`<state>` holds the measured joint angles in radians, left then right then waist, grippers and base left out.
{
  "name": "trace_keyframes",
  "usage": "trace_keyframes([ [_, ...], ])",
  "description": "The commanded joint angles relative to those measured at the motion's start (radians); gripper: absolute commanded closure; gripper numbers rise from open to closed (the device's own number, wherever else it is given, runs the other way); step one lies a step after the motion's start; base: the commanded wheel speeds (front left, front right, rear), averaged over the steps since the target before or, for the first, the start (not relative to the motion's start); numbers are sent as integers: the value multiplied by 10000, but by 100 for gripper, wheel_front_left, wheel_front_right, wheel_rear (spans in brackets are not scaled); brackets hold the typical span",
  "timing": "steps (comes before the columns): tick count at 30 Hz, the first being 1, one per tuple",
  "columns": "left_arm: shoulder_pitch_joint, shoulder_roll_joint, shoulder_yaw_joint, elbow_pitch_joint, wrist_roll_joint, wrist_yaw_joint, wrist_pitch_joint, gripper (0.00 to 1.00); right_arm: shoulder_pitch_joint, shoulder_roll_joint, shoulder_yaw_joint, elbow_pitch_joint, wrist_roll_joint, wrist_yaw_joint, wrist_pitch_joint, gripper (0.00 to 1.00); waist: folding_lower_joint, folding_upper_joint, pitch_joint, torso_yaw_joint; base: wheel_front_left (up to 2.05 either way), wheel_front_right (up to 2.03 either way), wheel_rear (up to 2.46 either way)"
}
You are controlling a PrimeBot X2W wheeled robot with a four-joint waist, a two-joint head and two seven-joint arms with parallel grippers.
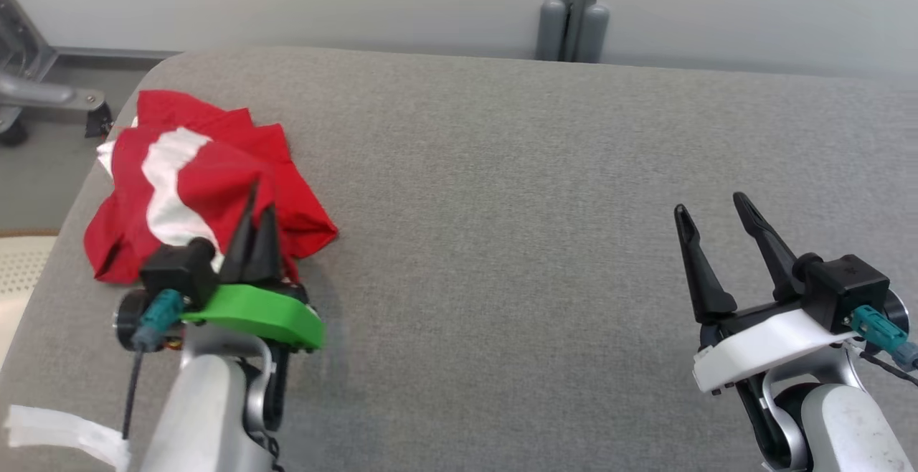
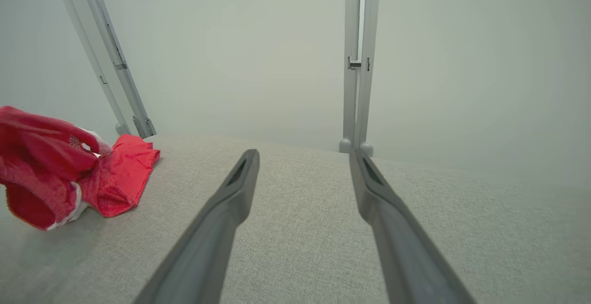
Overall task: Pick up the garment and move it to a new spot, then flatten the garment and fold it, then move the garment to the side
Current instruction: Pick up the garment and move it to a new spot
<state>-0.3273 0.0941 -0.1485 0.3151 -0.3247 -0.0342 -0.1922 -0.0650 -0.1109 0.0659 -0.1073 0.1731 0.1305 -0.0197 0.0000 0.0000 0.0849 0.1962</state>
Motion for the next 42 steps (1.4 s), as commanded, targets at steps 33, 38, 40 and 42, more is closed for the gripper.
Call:
trace_keyframes([
  [33, -2991, -373, -6628, 405, -1622, 301, -698, 0, -758, 524, -179, 697, 105, 4, -925, 0, 0, 0, 1613, -3607, 0, 0, 0],
  [38, -2282, 120, -5810, -679, -1238, 648, -734, 0, -521, 478, -288, 598, 31, 4, -753, 0, 0, 0, 1041, -2808, 0, 0, 0],
  [40, -1898, 430, -5343, -978, -1202, 814, -731, 0, -401, 457, -314, 521, 27, 4, -683, 0, 0, 0, 886, -2543, 0, 0, 0],
  [42, -1582, 758, -4881, -1150, -1155, 912, -732, 0, -310, 450, -344, 458, 5, 4, -600, 0, 0, 0, 768, -2300, 0, 0, 0],
])
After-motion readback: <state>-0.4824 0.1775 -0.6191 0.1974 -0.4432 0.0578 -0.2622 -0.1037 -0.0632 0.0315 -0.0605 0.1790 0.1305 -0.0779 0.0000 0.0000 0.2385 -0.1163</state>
